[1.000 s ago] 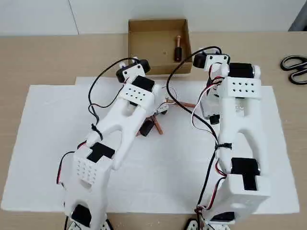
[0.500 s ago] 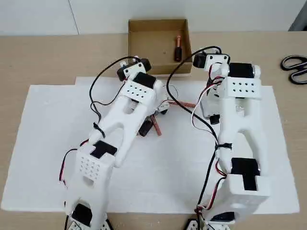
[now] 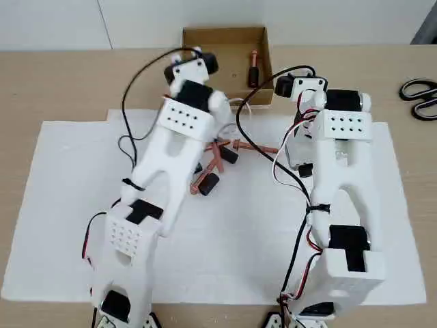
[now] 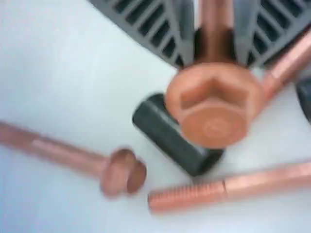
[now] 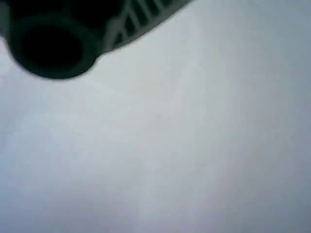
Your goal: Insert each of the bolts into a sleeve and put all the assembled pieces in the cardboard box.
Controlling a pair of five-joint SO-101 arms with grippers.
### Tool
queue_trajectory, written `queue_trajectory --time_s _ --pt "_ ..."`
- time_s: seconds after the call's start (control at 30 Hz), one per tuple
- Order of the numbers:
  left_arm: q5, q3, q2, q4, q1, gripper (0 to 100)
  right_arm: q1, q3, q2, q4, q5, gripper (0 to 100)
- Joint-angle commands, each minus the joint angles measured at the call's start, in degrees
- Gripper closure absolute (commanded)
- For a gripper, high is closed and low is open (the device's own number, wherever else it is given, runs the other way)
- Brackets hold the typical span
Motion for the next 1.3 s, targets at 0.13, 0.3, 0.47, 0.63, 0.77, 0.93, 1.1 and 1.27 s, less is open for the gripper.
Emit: queue_trajectory --time_s 0.13,0.3,0.47,0.63,0.77,0.93,1.1,1.27 --pt "-3.78 -10.86 -0.97 1.32 -9.41 99 2.86 -0.35 -4.09 -0.57 0.00 99.5" --pt "-3.96 -12.70 -0.97 1.41 -9.93 99 4.00 -0.35 -4.09 -0.40 0.09 99.5" --pt "-12.66 -10.59 -1.93 1.49 -9.58 99 4.26 -0.35 -4.18 -0.22 0.26 99.5" --pt "-16.26 -3.21 -13.45 1.49 -9.49 99 4.26 -0.53 -4.26 -0.48 0.35 99.5" --pt "-16.70 2.95 -23.30 1.41 -9.58 99 3.82 -0.62 -6.02 -0.66 0.26 99.5" --pt "-21.10 13.93 -31.21 1.41 -9.58 99 3.82 -0.26 -12.18 -0.40 0.00 99.5" --pt "-21.10 23.78 -37.63 1.41 -9.49 99 3.82 1.58 -19.12 -0.22 -0.09 99.5" --pt "-23.12 36.00 -39.12 0.53 -9.49 99 1.80 9.32 -27.65 -2.59 -0.09 99.5"
